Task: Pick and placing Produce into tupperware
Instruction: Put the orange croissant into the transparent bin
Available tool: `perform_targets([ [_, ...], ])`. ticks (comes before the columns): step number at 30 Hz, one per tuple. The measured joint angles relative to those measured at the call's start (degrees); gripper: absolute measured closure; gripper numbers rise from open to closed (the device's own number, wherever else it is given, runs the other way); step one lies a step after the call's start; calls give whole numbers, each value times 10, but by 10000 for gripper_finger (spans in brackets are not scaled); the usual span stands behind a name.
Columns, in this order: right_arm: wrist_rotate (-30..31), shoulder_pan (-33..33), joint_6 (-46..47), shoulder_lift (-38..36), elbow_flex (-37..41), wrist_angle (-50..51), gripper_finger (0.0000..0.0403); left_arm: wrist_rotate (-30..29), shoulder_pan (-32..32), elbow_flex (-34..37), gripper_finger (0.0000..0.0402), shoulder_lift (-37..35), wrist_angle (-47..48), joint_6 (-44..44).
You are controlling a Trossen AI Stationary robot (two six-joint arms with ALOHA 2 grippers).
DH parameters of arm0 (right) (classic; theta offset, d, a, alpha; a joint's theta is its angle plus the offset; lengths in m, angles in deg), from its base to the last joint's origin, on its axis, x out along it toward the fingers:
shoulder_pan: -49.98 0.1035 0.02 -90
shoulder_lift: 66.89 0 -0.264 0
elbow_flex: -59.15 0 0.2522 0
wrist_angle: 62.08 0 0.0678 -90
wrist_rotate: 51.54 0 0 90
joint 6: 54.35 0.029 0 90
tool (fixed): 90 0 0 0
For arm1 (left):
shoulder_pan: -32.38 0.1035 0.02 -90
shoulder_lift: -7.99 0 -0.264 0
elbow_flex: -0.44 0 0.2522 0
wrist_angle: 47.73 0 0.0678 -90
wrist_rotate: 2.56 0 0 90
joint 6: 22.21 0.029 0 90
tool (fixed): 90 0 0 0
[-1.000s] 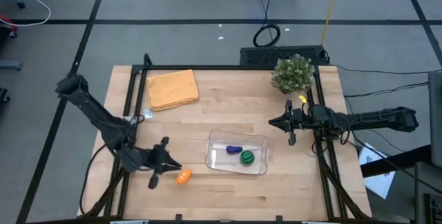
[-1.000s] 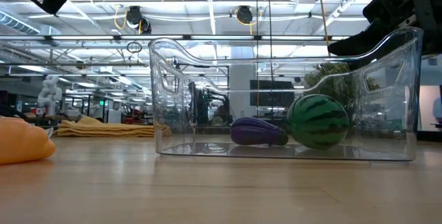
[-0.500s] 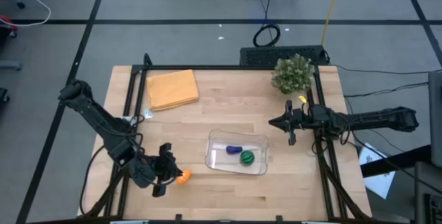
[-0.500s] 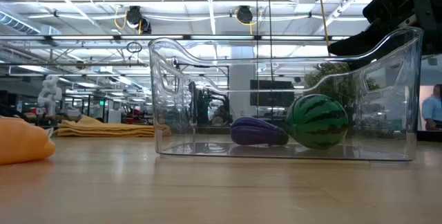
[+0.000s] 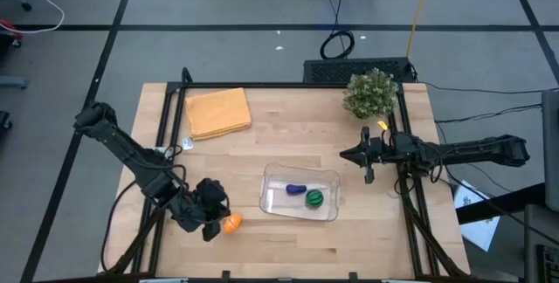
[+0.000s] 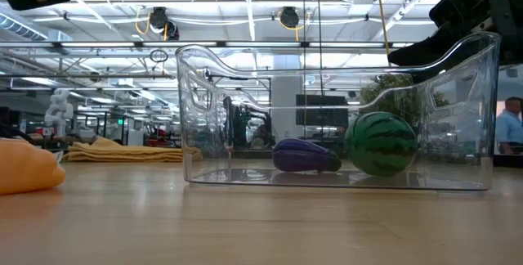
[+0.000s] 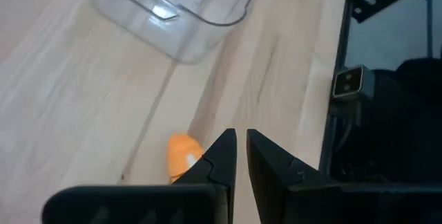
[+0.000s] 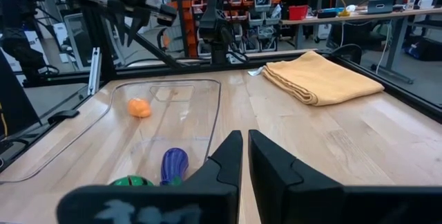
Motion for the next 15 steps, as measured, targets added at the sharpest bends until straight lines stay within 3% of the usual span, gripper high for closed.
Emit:
perform_targets([
  [4,0,0,0,0,0,0,387,3,0,0,364,14,-5,-51],
  [9,0,0,0,0,0,0,387,71,2,-4,364,49,-13,-127],
  [15,0,0,0,0,0,0,387,114,7,-88,364,119,49,-156],
])
